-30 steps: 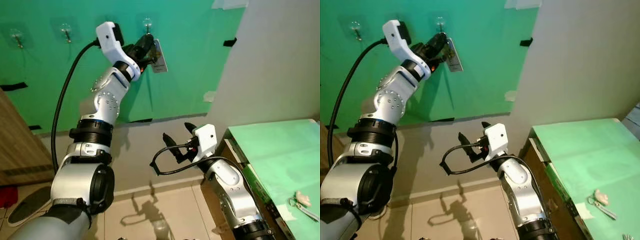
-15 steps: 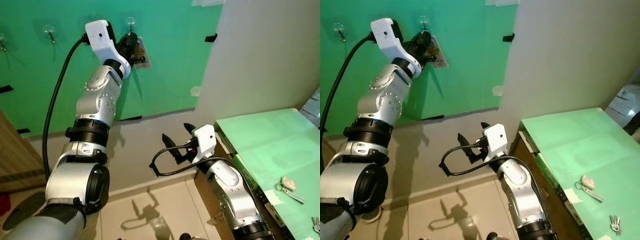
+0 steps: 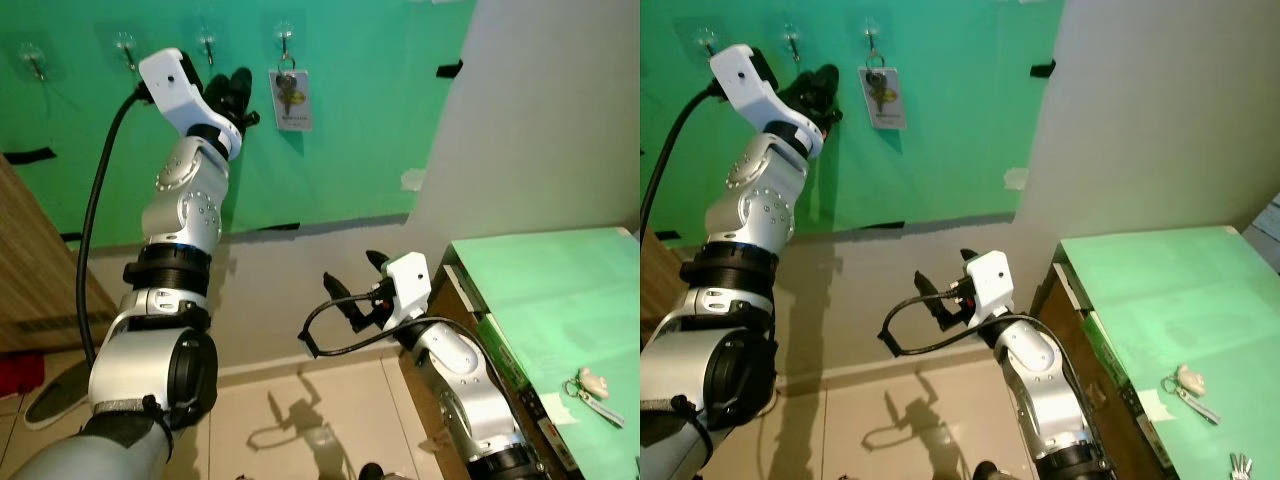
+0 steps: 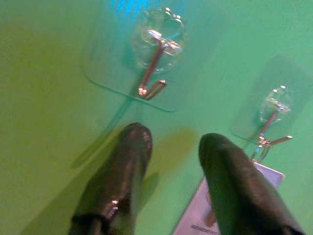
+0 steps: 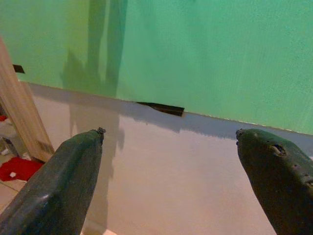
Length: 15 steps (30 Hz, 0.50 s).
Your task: Hang keys on a hook
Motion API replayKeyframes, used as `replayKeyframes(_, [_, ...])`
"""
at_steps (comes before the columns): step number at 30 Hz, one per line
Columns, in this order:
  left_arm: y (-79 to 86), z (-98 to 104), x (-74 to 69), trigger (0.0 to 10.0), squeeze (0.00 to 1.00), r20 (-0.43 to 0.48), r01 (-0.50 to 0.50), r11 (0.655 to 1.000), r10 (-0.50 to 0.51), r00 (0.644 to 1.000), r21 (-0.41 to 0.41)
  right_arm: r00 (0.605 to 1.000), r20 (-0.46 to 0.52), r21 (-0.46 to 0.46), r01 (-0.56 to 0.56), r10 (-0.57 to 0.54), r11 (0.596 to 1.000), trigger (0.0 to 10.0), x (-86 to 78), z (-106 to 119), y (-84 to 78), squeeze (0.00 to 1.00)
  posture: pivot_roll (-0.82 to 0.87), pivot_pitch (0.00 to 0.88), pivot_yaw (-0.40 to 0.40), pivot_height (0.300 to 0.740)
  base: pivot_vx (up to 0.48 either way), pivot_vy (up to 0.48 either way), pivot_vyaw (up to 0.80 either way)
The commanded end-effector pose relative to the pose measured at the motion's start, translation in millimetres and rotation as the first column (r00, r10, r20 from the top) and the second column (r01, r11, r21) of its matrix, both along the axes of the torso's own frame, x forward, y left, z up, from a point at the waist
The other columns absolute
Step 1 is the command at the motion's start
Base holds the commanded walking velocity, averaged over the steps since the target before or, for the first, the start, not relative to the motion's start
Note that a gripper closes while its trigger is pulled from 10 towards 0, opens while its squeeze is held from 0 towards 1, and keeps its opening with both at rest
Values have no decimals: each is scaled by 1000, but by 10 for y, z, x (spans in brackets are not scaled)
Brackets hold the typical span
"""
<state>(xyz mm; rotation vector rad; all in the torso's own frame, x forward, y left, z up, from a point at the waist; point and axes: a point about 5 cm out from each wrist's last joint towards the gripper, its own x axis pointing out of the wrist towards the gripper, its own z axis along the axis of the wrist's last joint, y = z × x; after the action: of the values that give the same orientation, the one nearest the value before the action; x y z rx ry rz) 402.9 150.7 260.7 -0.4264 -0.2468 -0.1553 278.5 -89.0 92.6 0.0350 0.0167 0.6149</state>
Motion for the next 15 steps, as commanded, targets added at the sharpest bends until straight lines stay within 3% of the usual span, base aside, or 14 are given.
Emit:
replayKeyframes(1, [-33,60,-27,10000,1000,36,9,999,-11,999,54,1000,14,5,-3,3,1000,10000,0,45,-5,133,-47,0,11,740,0,0,0])
replayKeyframes(2, [-37,55,-55,10000,1000,55,0,994,-6,998,109,1000,16,4,3,-3,1000,10000,-1,48,-11,133,-48,0,13,740,0,0,0])
replayKeyframes(3, [-50,24,-121,10000,1000,89,-24,970,2,996,242,999,24,-4,34,-34,999,10000,7,49,-44,133,-49,0,17,740,0,0,0])
replayKeyframes(4, [-50,24,-121,10000,1000,89,-24,970,2,996,242,999,24,-4,34,-34,999,10000,7,49,-44,133,-49,0,17,740,0,0,0])
replayKeyframes(5, [-58,5,-146,10000,1000,99,-34,954,4,995,299,998,28,-9,49,-49,999,10000,14,50,-62,133,-49,0,17,740,0,0,0])
replayKeyframes(7, [-99,-201,-278,10000,1000,61,16,923,-42,997,384,993,30,-15,119,-118,993,10000,47,40,-151,133,-49,0,20,740,0,0,0])
replayKeyframes(8, [-99,-201,-278,10000,1000,61,16,923,-42,997,384,993,30,-15,119,-118,993,10000,47,40,-151,133,-49,0,20,740,0,0,0])
replayKeyframes(12, [-86,-570,-560,10000,1000,4,52,870,-62,998,490,973,23,-49,229,-228,972,10000,63,-6,-291,129,-39,0,19,740,0,0,0])
replayKeyframes(13, [-86,-570,-560,10000,1000,4,52,870,-62,998,490,973,23,-49,229,-228,972,10000,63,-6,-291,129,-39,0,19,740,0,0,0])
replayKeyframes(15, [-139,-809,-775,10000,1000,-40,100,840,-92,995,534,958,21,-42,287,-286,957,10000,62,-11,-359,133,-28,0,11,740,0,0,0])
